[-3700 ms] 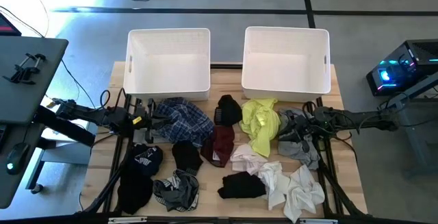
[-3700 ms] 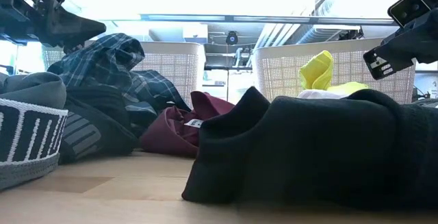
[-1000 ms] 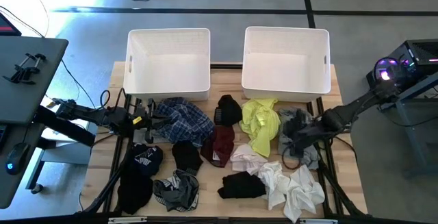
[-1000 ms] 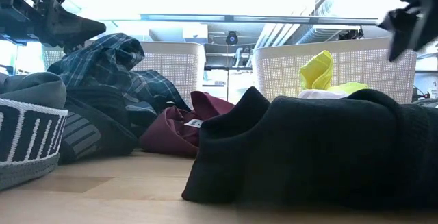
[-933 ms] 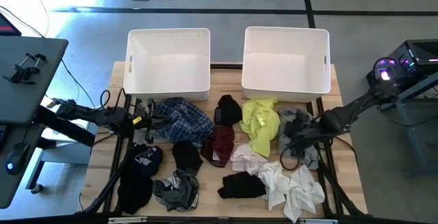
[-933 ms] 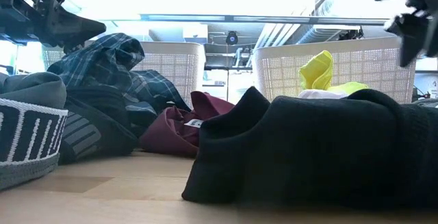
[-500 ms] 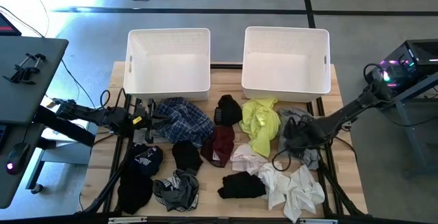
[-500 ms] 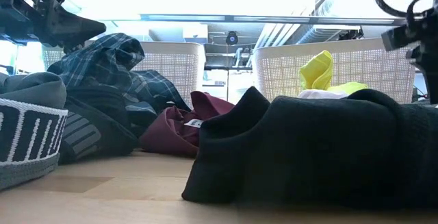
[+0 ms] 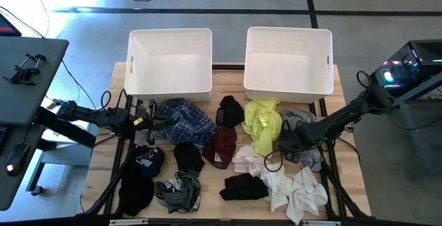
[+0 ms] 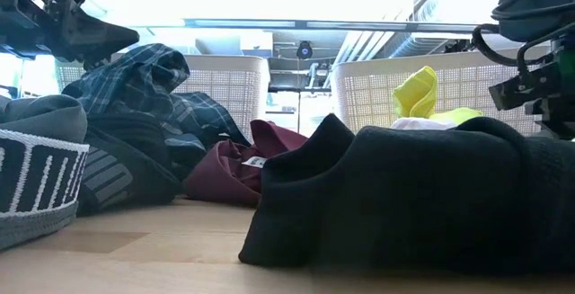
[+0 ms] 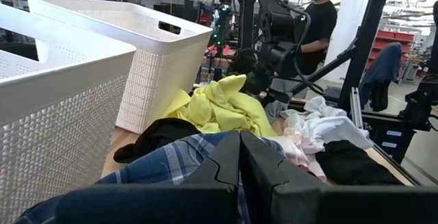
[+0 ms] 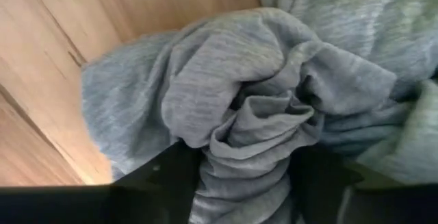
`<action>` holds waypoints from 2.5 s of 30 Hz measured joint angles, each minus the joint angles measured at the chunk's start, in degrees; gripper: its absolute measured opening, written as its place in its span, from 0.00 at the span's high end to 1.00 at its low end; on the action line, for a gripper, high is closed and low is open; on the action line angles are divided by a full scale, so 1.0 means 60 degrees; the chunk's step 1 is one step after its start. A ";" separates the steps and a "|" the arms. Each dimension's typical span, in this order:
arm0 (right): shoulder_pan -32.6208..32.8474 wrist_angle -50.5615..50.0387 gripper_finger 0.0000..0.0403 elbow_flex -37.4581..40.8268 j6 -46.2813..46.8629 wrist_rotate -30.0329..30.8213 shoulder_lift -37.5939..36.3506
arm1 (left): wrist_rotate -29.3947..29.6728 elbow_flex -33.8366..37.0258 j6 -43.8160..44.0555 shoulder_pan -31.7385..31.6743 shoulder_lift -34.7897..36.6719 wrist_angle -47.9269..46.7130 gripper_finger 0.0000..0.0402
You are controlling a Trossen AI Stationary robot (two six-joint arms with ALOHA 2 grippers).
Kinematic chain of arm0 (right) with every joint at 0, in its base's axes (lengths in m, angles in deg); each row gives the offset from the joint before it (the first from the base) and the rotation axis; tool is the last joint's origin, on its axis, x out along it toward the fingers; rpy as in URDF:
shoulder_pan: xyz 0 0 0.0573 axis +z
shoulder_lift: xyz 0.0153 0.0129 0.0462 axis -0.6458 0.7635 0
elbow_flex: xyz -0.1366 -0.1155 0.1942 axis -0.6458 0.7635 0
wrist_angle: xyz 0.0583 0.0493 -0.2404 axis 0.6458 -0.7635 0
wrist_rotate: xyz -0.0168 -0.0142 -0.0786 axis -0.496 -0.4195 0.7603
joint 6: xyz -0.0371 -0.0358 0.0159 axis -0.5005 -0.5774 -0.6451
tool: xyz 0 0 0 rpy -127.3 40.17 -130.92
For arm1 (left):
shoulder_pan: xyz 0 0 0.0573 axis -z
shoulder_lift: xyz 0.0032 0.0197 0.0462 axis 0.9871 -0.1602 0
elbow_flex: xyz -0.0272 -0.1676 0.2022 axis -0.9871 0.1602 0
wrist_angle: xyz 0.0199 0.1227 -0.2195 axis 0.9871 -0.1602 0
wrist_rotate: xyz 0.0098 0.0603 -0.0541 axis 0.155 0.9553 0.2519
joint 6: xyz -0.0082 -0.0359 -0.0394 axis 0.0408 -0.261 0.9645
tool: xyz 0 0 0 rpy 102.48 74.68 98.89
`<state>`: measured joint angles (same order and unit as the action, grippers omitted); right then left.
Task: Sort clothes
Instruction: Put the gray shirt into the right white bin
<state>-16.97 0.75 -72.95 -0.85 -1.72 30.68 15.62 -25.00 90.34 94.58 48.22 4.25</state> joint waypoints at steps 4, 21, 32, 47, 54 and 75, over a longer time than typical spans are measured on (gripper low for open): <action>-0.0004 0.0080 0.72 0.0000 -0.0015 -0.0165 0.0038 | -0.0002 0.0000 0.0000 -0.0003 -0.0003 0.0001 1.00; 0.1402 -0.2139 0.98 -0.2405 0.1684 0.2946 -0.1703 | -0.0002 0.0000 0.0000 0.0000 -0.0032 0.0001 1.00; 0.2650 -0.4377 0.97 -0.4620 0.2568 0.5022 -0.1878 | -0.0002 0.0003 0.0000 -0.0003 -0.0036 0.0001 1.00; 0.3466 -0.4769 0.97 -0.7784 0.0068 0.9361 -0.1882 | -0.0002 0.0001 0.0000 -0.0001 -0.0036 -0.0001 1.00; 0.3427 -0.4336 0.97 -0.9616 -0.2597 1.2074 -0.1882 | -0.0002 0.0000 0.0000 -0.0003 -0.0036 0.0001 1.00; -0.1208 -0.3820 0.97 -1.3486 -0.7288 1.1941 -0.2693 | -0.0002 0.0004 0.0000 0.0001 -0.0036 0.0001 1.00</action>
<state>-24.21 -22.18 -153.87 -44.58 69.93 14.53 15.61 -24.98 90.34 94.58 48.00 4.25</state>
